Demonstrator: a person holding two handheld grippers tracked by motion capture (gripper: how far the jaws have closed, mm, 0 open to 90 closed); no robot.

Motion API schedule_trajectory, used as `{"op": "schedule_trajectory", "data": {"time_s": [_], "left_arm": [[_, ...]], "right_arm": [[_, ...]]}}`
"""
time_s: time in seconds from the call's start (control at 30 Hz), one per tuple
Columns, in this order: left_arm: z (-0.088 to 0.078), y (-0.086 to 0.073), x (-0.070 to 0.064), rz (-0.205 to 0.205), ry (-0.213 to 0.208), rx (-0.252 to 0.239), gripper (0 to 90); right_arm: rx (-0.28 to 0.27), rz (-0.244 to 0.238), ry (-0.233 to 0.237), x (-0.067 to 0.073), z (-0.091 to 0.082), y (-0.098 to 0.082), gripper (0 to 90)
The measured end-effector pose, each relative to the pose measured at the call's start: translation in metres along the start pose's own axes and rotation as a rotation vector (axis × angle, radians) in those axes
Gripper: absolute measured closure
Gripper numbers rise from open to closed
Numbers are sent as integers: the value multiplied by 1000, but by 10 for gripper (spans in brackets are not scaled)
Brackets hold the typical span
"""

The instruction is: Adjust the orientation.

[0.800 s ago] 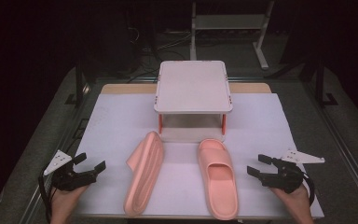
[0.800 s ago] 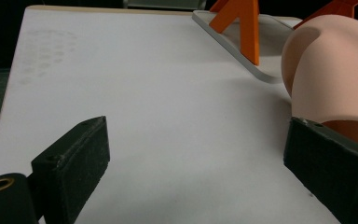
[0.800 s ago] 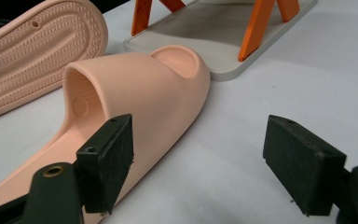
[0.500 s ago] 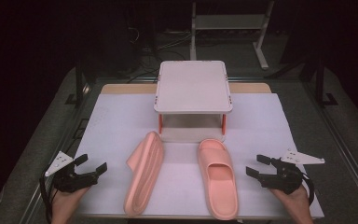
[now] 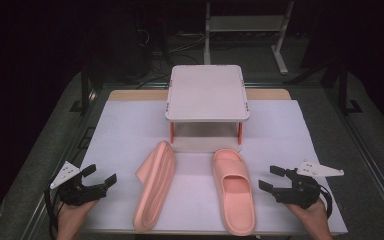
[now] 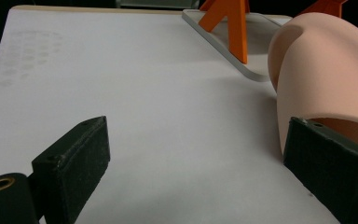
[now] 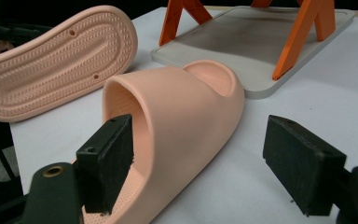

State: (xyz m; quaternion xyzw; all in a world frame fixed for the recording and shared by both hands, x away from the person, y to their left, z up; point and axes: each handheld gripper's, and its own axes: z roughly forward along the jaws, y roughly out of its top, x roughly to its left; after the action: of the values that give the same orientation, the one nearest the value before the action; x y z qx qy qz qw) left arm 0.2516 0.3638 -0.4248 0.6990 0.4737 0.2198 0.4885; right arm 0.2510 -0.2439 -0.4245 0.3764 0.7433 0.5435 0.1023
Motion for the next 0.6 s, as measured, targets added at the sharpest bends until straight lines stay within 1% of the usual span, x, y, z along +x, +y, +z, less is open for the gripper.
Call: {"op": "schedule_trajectory", "data": {"time_s": [0.1, 0.17, 0.2, 0.27, 0.33, 0.37, 0.4, 0.43, 0.47, 0.53, 0.57, 0.6], "left_arm": [[0, 0, -1, 3, -5, 9, 66], [0, 0, -1, -18, -14, 2, 66], [0, 0, -1, -18, -14, 2, 65], [0, 0, -2, -8, -12, 10, 66], [1, 0, -4, 7, -17, 28, 66], [4, 0, -6, 20, -26, 43, 66], [4, 0, -6, 20, -26, 43, 68], [6, 1, -8, 25, -44, 54, 71], [6, 1, -8, 25, -44, 54, 71], [10, 2, -11, 24, -64, 63, 72], [10, 2, -11, 24, -64, 63, 82], [11, 1, -12, 32, -77, 70, 82]], "right_arm": [[-3, 2, 2, 0, -2, 0, 239], [-9, 5, 1, 0, -3, -1, 239], [-9, 5, 1, 0, -3, -1, 239], [-9, 5, 0, 0, -3, -1, 239], [-6, 2, -1, 0, -2, -1, 239], [-6, 2, 2, 0, -2, -1, 239], [-6, 0, 2, 0, -2, -1, 239], [-5, -1, 2, 0, -2, -1, 239], [-5, -1, 2, 0, -2, -1, 239], [-7, 2, 5, -1, -2, -1, 239], [-7, 2, 5, -1, -2, -1, 239], [-9, 2, 6, -1, -2, -1, 239]]}}
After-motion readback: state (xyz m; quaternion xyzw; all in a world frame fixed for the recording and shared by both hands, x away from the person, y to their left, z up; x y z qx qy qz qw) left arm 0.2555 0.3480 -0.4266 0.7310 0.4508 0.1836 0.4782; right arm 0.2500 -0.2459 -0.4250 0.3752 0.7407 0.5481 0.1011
